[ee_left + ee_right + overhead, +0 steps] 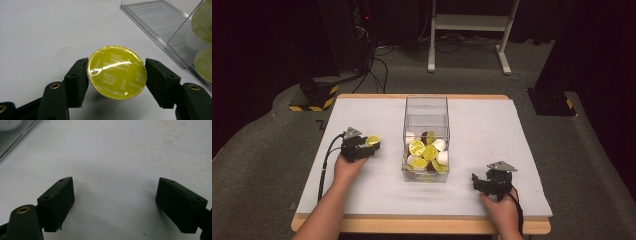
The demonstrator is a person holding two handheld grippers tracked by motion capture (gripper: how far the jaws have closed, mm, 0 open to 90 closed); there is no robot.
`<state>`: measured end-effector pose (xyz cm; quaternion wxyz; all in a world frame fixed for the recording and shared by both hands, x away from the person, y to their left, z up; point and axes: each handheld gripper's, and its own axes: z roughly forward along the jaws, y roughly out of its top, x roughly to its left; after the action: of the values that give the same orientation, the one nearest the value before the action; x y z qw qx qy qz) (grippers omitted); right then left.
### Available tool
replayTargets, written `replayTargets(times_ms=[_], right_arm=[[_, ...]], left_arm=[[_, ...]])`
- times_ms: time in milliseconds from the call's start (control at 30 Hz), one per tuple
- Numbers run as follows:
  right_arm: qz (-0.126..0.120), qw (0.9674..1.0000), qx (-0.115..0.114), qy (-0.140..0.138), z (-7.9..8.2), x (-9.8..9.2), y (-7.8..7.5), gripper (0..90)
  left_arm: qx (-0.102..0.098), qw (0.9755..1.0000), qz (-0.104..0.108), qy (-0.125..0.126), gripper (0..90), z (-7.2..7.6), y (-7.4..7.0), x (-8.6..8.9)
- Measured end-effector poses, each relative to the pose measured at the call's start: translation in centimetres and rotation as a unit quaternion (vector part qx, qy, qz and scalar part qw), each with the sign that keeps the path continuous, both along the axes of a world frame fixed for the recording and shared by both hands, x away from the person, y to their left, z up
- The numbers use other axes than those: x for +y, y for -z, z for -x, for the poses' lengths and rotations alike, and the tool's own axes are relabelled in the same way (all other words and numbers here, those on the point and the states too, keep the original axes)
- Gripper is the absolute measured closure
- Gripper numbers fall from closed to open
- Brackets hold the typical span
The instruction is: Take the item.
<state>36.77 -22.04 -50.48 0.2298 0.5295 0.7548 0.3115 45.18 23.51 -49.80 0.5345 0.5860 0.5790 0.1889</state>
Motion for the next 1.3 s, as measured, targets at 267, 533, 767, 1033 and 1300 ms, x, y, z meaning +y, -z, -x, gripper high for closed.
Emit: replayTargets(times_ms=[267, 533, 767, 1033, 1300], right_arm=[[0.000, 1.0000, -0.001, 0.000, 0.0, 0.0, 0.0, 15.5], [0.000, 1.0000, -0.001, 0.001, 0.0, 0.0, 0.0, 15.5], [0.000, 1.0000, -0.001, 0.001, 0.0, 0.0, 0.0, 15.5], [0.001, 1.0000, -0.003, 0.000, 0.0, 0.0, 0.0, 15.5], [0.002, 1.0000, -0.003, 0.000, 0.0, 0.0, 0.0, 15.5]], left_arm=[[0.002, 0.9999, -0.010, -0.003, 37.8, -0.4, 0.6, -0.1], [-0.007, 1.0000, 0.000, 0.001, 27.0, 0.1, -0.2, 0.1], [0.003, 0.9999, -0.010, 0.005, 22.7, 0.7, -0.6, 0.1], [0.005, 0.9996, -0.018, 0.019, 24.3, 1.8, -1.3, 0.2], [0.010, 0.9993, -0.020, 0.030, 24.1, 3.2, -1.5, 0.5]])
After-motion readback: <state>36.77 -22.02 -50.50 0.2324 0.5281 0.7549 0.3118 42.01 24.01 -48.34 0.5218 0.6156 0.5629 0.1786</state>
